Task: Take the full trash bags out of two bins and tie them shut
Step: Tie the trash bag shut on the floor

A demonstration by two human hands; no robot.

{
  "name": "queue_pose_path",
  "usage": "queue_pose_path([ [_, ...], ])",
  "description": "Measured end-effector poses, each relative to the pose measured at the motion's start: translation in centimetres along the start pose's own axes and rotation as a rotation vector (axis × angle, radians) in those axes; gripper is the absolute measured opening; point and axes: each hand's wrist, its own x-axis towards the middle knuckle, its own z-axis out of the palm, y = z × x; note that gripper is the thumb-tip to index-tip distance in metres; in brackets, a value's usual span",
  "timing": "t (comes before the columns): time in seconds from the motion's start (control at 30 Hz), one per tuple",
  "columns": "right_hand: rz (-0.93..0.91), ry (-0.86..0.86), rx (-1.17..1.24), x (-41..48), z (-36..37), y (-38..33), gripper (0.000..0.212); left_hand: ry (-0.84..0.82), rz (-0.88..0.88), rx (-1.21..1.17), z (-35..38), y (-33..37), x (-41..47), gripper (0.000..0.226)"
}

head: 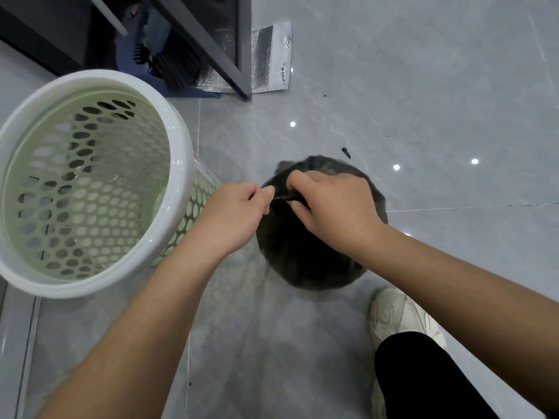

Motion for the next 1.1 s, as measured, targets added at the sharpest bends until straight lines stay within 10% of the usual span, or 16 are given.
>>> queue_pose_path([
  [0.8, -0.104, -0.125, 0.172, 0.8, 0.6, 0.2, 0.026, 0.040, 0.080, 0.040, -0.6, -0.8, 0.0, 0.037],
  [1.1, 0.158, -0.138, 0.202, 0.6, 0.1, -0.8, 0.012, 0.001, 0.035, 0.022, -0.1, -0.8, -0.1, 0.042],
])
